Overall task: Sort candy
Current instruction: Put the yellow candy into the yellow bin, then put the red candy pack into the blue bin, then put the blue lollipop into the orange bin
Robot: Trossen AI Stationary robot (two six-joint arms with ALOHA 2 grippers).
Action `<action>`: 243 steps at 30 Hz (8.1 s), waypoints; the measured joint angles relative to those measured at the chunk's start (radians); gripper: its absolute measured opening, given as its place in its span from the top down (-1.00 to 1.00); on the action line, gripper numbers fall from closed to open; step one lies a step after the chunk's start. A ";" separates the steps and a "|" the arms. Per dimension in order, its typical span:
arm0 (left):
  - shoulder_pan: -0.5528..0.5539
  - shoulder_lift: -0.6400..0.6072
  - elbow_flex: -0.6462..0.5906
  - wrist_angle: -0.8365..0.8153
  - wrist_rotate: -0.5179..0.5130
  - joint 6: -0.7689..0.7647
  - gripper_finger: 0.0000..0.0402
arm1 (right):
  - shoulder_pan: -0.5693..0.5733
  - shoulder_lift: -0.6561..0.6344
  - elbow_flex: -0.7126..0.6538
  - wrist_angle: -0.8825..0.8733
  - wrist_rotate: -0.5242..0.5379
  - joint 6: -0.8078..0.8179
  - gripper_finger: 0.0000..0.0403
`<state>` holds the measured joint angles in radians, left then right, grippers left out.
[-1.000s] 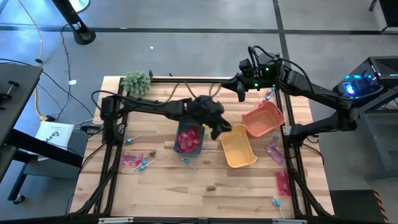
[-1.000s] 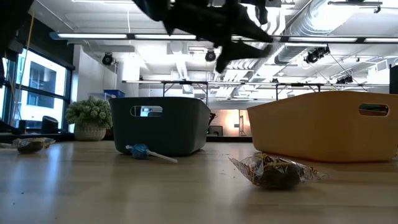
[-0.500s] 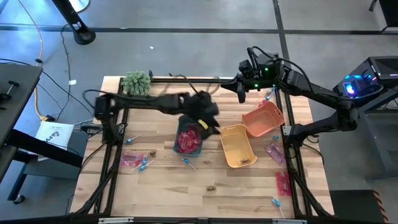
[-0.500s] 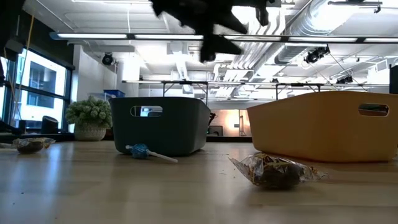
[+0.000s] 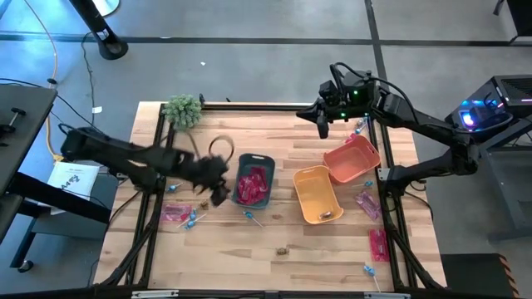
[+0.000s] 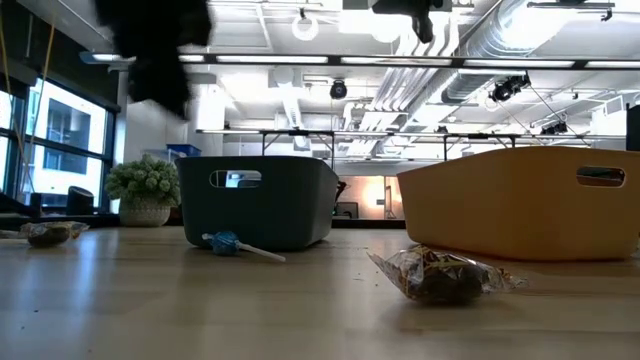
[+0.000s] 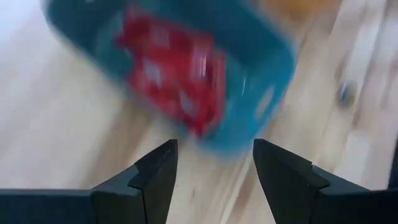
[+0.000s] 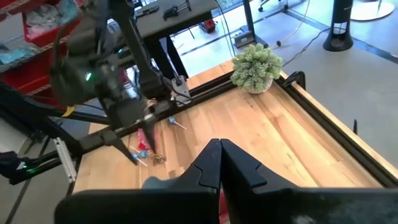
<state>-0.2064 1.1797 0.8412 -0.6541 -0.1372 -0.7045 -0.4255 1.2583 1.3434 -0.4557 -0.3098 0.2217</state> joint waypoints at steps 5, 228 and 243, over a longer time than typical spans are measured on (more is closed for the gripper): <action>-0.143 0.016 -0.112 -0.060 -0.038 -0.100 -0.01 | 0.000 0.000 0.000 -0.004 0.027 -0.020 1.00; 0.333 0.318 -0.138 -0.516 0.174 0.082 0.11 | 0.000 0.012 0.000 -0.161 0.233 -0.040 1.00; 0.490 0.584 -0.138 -0.516 0.207 0.391 0.25 | 0.044 0.109 0.000 -0.163 0.224 -0.017 1.00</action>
<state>0.2832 1.7636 0.7035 -1.1701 0.0702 -0.3135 -0.3819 1.3673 1.3437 -0.6183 -0.0859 0.2048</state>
